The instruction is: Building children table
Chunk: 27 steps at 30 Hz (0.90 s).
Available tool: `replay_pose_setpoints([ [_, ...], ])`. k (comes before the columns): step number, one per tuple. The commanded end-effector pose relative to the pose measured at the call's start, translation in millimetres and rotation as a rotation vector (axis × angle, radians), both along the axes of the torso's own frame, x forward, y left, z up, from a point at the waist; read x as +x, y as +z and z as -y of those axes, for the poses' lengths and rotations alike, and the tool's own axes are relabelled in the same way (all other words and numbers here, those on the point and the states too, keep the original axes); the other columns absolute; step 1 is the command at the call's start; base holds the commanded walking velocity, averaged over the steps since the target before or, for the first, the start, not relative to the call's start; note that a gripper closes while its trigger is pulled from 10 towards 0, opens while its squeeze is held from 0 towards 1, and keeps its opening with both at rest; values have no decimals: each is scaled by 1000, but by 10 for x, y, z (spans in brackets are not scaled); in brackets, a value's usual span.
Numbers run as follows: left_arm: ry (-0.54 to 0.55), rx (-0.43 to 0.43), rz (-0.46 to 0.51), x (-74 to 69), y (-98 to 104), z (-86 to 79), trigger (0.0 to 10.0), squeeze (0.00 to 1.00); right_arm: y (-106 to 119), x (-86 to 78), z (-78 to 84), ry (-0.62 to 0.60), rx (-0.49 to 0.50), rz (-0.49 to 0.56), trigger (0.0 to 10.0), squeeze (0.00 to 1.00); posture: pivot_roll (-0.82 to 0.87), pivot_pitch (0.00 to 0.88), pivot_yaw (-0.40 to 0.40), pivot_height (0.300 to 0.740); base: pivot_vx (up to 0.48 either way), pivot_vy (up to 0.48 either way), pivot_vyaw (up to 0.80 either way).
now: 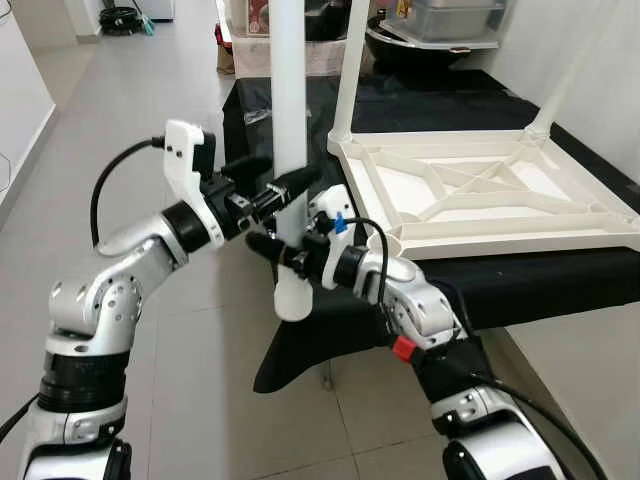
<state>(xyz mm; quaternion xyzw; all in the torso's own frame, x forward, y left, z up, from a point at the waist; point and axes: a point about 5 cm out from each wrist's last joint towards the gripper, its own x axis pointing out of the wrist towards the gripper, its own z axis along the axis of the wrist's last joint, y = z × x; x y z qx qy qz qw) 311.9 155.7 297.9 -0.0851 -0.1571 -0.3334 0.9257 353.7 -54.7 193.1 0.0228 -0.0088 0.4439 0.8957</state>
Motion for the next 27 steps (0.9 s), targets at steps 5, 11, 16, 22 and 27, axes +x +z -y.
replay_pose_setpoints([
  [5, 178, -66, 101, -53, 285, -198, 10000, 0, 34, 185, 251, -256, -20, 68, 0, 0, 102, 63, -65, 740, 0, 0, 0],
  [11, 318, -80, 84, -157, 109, -255, 10000, 0, 252, 309, 513, -496, 56, 161, 0, 0, 109, 57, -66, 740, 0, 0, 0],
  [16, 367, -75, 2, -250, -191, -211, 10000, 0, 479, 314, 606, -557, 132, 219, 10000, 0, 108, 53, -66, 740, 0, 0, 0],
  [22, 483, -90, -98, -313, -487, -196, 10000, 0, 659, 253, 568, -547, 170, 310, 10000, 0, 102, 42, -63, 740, 0, 0, 0],
  [27, 493, -70, -105, -349, -571, -157, 10000, 0, 690, 234, 555, -556, 179, 335, 10000, 0, 101, 39, -64, 740, 0, -189, 424],
])
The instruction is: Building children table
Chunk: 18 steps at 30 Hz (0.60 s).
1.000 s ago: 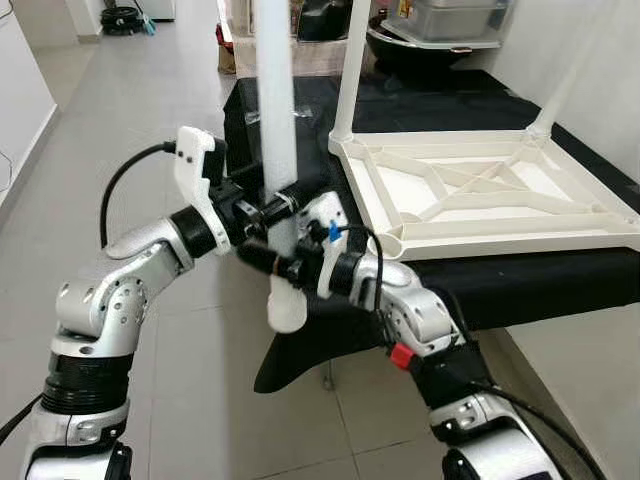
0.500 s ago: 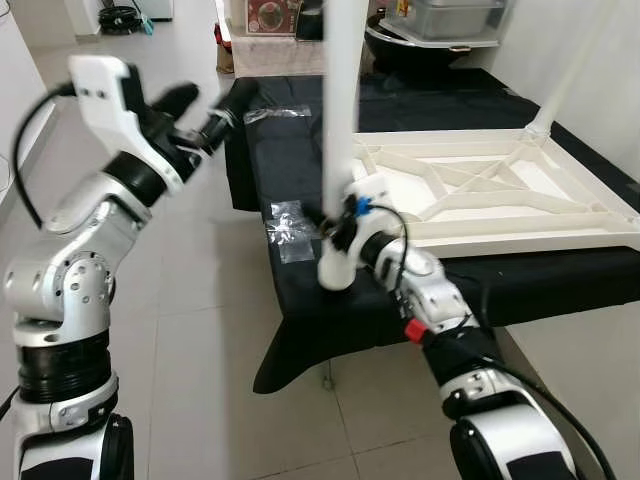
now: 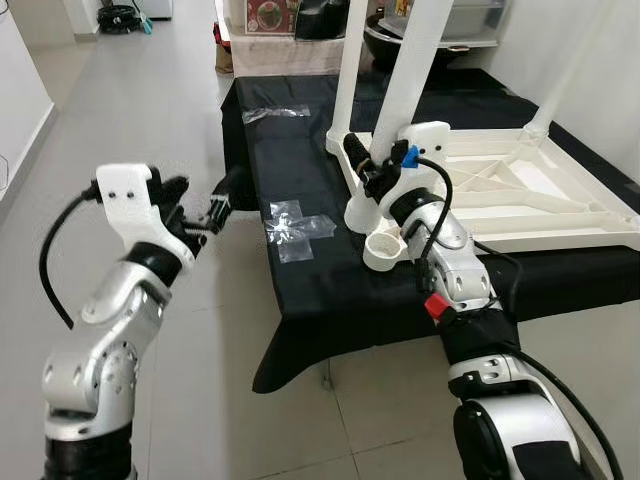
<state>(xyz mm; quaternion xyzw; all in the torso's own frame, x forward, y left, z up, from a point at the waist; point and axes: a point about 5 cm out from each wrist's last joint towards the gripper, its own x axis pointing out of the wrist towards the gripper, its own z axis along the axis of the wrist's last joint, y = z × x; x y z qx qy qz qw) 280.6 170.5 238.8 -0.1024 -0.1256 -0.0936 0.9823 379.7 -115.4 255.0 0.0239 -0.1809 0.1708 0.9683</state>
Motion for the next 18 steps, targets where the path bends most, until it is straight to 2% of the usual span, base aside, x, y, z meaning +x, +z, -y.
replay_pose_setpoints([
  [1, 13, 8, 14, -45, -5, 7, 10000, 0, 76, -28, -56, 13, 7, 43, 10000, 0, 103, 38, -67, 740, 274, -390, 788],
  [3, 11, -2, 8, -53, -25, 20, 10000, 0, 83, -29, -62, 15, 5, 45, 10000, 0, 101, 39, -69, 740, 292, -379, 638],
  [11, 32, -22, 2, -51, -43, 10, 10000, 0, 96, -27, -91, 34, 11, 31, 10000, 0, 99, 47, -78, 740, 359, -311, 0],
  [18, 70, -42, -34, -26, -112, 9, 10000, 0, 122, -22, -102, 49, 8, 35, 10000, 0, 93, 61, -87, 740, 411, -141, 0],
])
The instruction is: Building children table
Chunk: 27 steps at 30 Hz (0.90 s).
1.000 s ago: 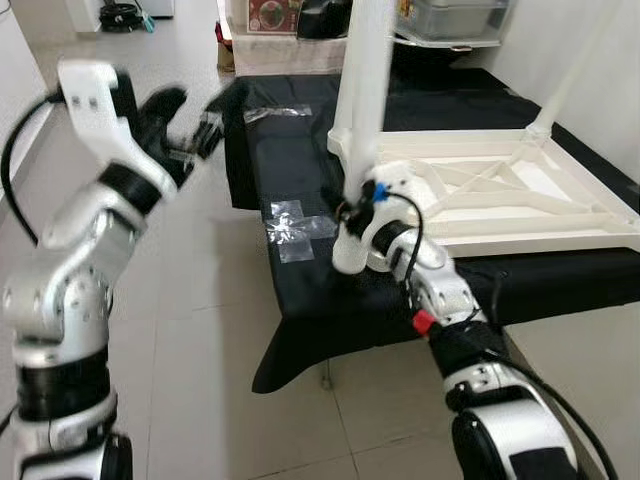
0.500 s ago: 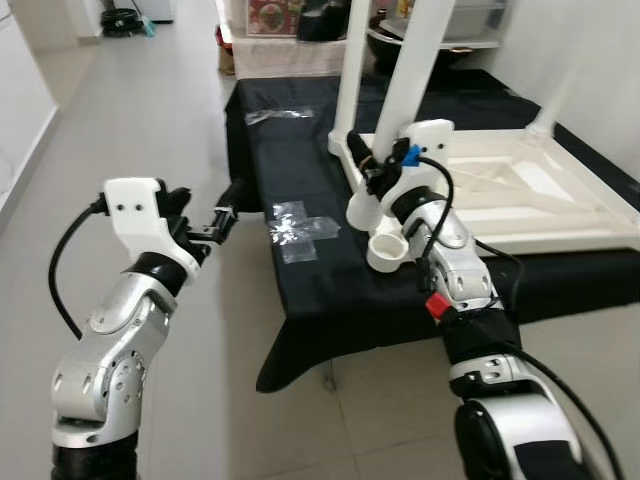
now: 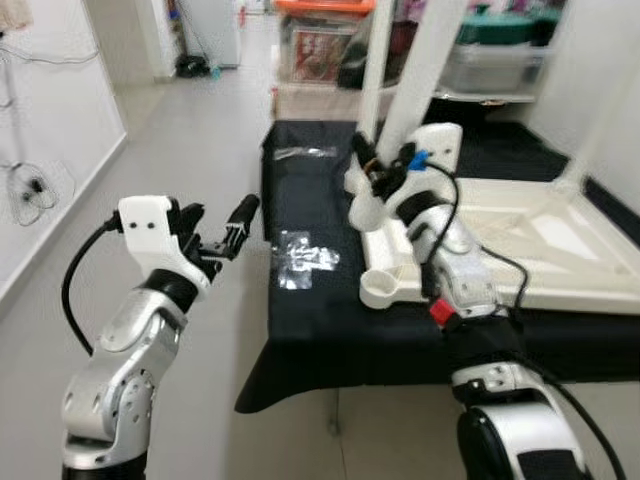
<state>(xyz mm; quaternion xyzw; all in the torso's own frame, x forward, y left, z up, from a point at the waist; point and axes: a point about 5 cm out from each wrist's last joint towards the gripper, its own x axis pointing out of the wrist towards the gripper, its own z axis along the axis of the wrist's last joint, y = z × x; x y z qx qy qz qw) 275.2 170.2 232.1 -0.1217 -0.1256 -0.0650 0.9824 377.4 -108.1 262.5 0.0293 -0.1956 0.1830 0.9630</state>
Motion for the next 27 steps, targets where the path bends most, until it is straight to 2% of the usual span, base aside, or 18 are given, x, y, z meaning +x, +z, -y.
replay_pose_setpoints([
  [1, 34, -3, -35, 40, -55, -8, 10000, 0, 51, 3, -34, 32, -3, 8, 10000, 0, 94, 63, -89, 740, 0, 0, 0],
  [9, 31, -1, -51, 40, -86, -3, 10000, 0, 69, 25, -40, 58, -20, 10, 10000, 0, 96, 68, -92, 740, 0, 0, 0],
  [11, 0, -4, -67, 7, -137, 67, 10000, 0, 37, 48, -43, 135, -21, -28, 10000, 0, 98, 71, -90, 740, 0, 0, 0],
  [12, 0, -4, -67, 7, -137, 67, 10000, 0, 37, 48, -43, 135, -21, -28, 10000, 0, 98, 71, -90, 740, 0, 0, 0],
  [15, -98, 51, -89, -96, -232, 222, 10000, 0, -24, 69, -38, 333, -83, -93, 10000, 0, 101, 85, -91, 740, 0, 0, 0],
  [17, -98, 51, -89, -96, -232, 222, 10000, 0, -24, 69, -38, 333, -83, -93, 10000, 0, 101, 85, -91, 740, 0, 0, 0],
  [18, -129, 67, -97, -133, -258, 264, 10000, 0, -38, 68, -19, 403, -102, -118, 10000, 0, 102, 88, -94, 740, 0, 0, 0],
  [19, -129, 67, -97, -133, -258, 264, 10000, 0, -38, 68, -19, 403, -102, -118, 10000, 0, 102, 88, -94, 740, 0, 0, 0],
  [21, -196, 54, -126, -244, -330, 358, 10000, 0, -80, 52, 57, 565, -209, -147, 10000, 0, 104, 107, -88, 740, 0, 0, 0],
  [22, -196, 54, -126, -244, -330, 358, 10000, 0, -80, 52, 57, 565, -209, -147, 10000, 0, 104, 107, -88, 740, 0, 0, 0],
  [24, -282, 40, -151, -395, -372, 511, 10000, 0, -101, 29, 133, 734, -314, -177, 10000, 0, 129, 140, -89, 740, 0, 0, 0],
  [25, -282, 40, -151, -395, -372, 511, 10000, 0, -101, 29, 133, 734, -314, -177, 10000, 0, 129, 140, -89, 740, 0, 0, 0],
  [26, -323, 22, -162, -470, -377, 595, 10000, 0, -82, 21, 156, 812, -320, -183, 10000, 0, 141, 150, -89, 740, 0, 0, 0],
  [27, -323, 22, -162, -470, -377, 595, 10000, 0, -82, 21, 156, 812, -320, -183, 10000, 0, 141, 150, -89, 740, 0, 0, 0],
])
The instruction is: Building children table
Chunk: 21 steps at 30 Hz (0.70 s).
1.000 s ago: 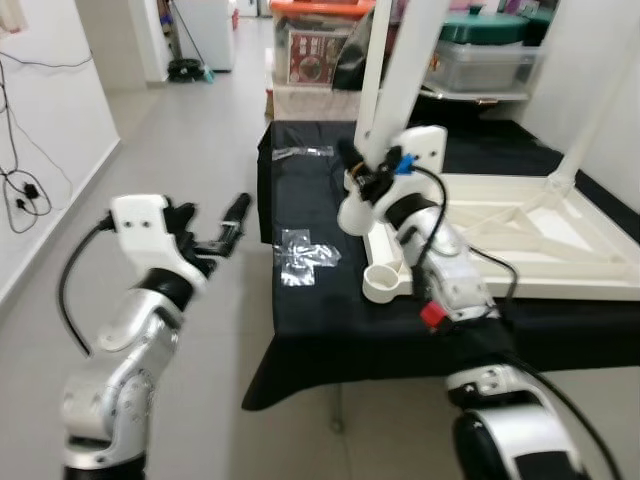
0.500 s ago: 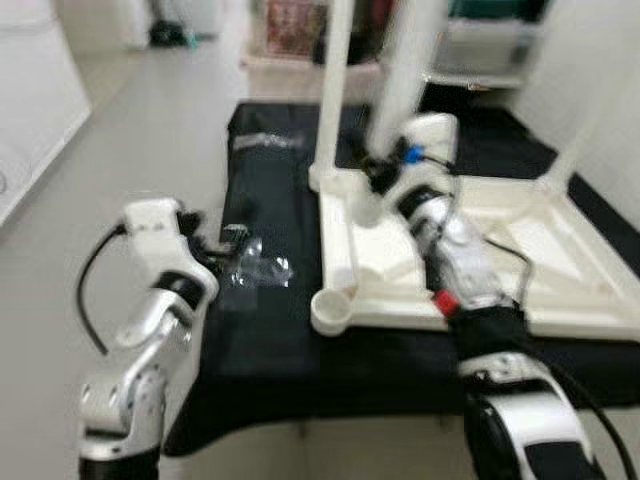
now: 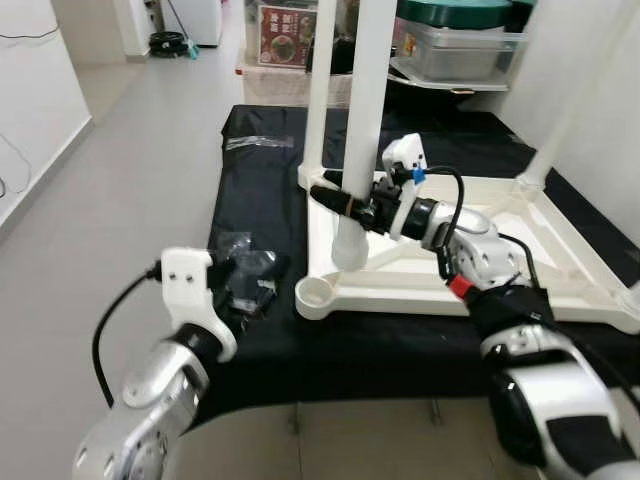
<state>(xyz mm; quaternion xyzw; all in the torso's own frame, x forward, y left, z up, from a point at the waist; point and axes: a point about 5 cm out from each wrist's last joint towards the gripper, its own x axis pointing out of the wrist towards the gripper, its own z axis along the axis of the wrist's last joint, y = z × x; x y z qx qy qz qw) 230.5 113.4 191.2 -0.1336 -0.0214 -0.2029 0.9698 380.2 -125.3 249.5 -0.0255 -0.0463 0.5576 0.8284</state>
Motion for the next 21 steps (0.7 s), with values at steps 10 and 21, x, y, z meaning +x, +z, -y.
replay_pose_setpoints([
  [10, -175, -62, -73, -450, -21, 441, 10000, 0, 256, 68, -217, 87, -4, 90, 10000, 0, 172, 261, -70, 740, 0, 0, 0],
  [21, -194, -64, -105, -647, -7, 466, 10000, 0, 512, -38, -618, 337, 126, 137, 10000, 0, 181, 305, -81, 740, 0, 0, 0],
])
